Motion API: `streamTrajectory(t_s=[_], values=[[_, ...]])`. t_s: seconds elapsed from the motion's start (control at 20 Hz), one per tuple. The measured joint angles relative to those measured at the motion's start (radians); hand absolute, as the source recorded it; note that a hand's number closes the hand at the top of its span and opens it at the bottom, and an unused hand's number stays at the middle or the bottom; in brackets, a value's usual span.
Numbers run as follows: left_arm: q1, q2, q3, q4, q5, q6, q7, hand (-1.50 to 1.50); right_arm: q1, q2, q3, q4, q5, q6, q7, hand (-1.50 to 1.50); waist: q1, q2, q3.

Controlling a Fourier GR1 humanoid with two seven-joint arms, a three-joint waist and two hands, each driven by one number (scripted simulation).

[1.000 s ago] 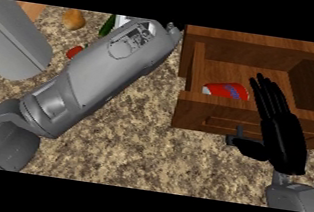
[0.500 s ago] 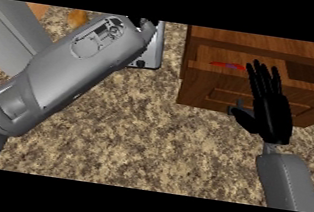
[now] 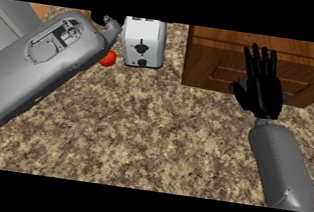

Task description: Pick up the can, place it into the drawer and close the drawer

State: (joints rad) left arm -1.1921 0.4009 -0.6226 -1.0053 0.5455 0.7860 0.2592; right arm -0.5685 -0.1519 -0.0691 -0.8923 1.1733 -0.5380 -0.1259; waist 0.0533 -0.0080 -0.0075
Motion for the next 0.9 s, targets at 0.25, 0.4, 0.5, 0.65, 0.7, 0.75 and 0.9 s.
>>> streamTrajectory(t_s=[0.25, 0.4, 0.5, 0.65, 0.7, 0.75, 0.9], values=[[0.061, 0.04, -0.002, -0.1, -0.022, 0.011, 0.04, -1.5, -0.094, 0.012, -0.041, 0.164, 0.014, -0.139, -0.008, -1.5, 0.001, 0.001, 0.003], [0.107, 0.062, 0.001, -0.146, -0.033, 0.01, 0.046, -1.5, -0.144, 0.012, -0.061, 0.239, 0.014, -0.197, -0.013, -1.5, 0.001, 0.001, 0.004], [0.125, 0.079, 0.004, -0.171, -0.038, 0.002, 0.057, -1.5, -0.173, 0.013, -0.073, 0.287, 0.019, -0.238, -0.007, -1.5, 0.001, 0.001, 0.005], [0.164, 0.085, 0.004, -0.212, -0.048, 0.005, 0.052, -1.5, -0.215, 0.004, -0.09, 0.338, 0.017, -0.277, -0.003, -1.5, 0.003, 0.002, 0.005], [0.177, 0.091, 0.005, -0.224, -0.051, 0.002, 0.051, -1.5, -0.236, -0.001, -0.096, 0.353, 0.016, -0.279, 0.006, -1.5, 0.004, 0.002, 0.005], [0.191, 0.093, 0.004, -0.234, -0.055, 0.001, 0.046, -1.5, -0.256, -0.005, -0.1, 0.373, 0.022, -0.283, 0.018, -1.5, 0.005, 0.003, 0.004], [0.23, 0.101, 0.006, -0.276, -0.06, 0.004, 0.045, -1.5, -0.345, -0.031, -0.109, 0.447, 0.036, -0.244, 0.034, -1.5, 0.019, 0.014, 0.005]])
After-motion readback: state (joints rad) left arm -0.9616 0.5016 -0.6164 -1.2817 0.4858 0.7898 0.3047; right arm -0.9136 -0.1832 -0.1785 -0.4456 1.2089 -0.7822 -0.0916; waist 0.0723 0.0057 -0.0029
